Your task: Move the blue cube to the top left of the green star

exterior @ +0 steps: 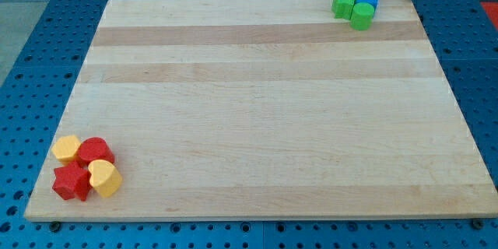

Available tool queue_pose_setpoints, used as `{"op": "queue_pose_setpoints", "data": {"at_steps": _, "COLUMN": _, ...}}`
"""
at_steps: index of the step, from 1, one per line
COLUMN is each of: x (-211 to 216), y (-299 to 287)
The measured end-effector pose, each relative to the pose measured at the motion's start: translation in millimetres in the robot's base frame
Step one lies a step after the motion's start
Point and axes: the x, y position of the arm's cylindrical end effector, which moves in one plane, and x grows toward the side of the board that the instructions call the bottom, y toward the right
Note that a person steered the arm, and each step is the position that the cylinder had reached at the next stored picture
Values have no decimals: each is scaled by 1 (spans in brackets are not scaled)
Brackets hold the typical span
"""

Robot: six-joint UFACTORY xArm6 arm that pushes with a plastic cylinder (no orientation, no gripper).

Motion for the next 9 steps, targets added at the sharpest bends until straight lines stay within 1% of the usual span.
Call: {"op": "queue_pose_setpoints", "data": {"at_steps": 9, "x": 1, "y": -132}}
